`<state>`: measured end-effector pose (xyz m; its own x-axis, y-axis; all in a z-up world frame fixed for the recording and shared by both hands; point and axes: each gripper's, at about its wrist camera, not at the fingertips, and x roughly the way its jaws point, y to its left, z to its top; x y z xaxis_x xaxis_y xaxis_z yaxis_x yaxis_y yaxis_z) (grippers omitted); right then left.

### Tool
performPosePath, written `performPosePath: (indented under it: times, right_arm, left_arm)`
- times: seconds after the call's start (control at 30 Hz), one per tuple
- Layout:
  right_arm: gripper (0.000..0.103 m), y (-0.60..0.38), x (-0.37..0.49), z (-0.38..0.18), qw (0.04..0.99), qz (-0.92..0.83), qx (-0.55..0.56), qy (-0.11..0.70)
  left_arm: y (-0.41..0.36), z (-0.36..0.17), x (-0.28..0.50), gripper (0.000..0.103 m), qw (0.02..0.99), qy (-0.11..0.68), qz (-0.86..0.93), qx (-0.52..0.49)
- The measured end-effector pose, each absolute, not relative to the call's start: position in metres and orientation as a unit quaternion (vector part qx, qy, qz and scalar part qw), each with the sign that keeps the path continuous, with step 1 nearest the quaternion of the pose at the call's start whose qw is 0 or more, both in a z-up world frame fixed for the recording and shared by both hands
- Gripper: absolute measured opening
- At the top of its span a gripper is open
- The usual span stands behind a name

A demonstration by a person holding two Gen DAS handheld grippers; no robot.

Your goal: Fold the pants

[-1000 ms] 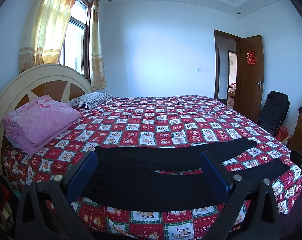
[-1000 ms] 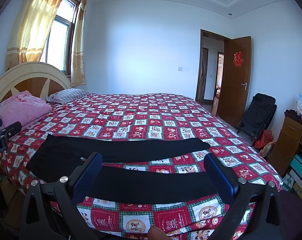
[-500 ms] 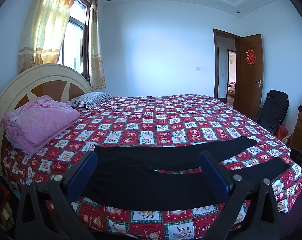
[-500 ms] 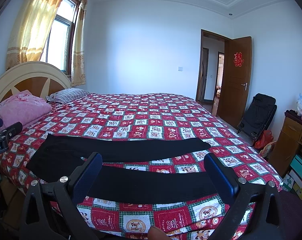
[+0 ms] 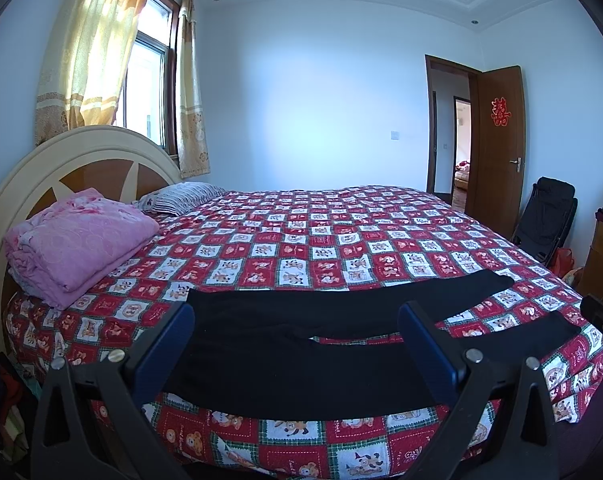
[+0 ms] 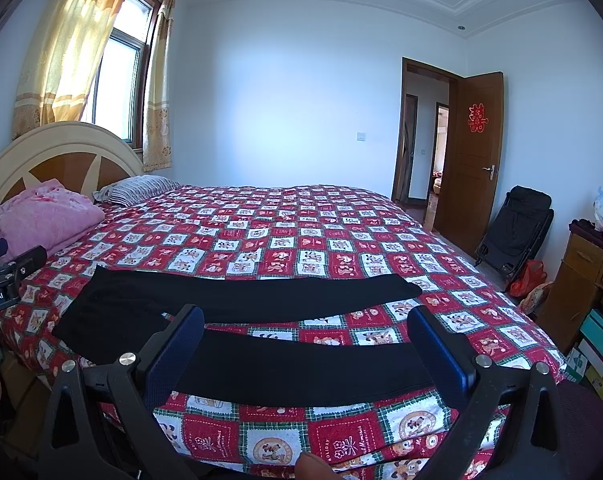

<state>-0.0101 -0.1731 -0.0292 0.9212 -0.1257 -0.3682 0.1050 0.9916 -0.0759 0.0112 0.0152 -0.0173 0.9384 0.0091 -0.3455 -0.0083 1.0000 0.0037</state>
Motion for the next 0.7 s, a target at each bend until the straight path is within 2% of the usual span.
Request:
performPosePath:
  times: [0.4,0.7]
  right_arm:
    - [0.102,-0.169,-0.002,-0.04,0.978,-0.051,-0.034,0.201]
    - [0.102,-0.161,0.032,-0.085,0.97,-0.023,-0.055,0.236]
  left_arm:
    - [0.024,-0.033,0.027,0.103,0.98,0.197,0.005,-0.003]
    - [0.074,-0.091,0.1,0.103,0.963,0.269,0.032,-0.011]
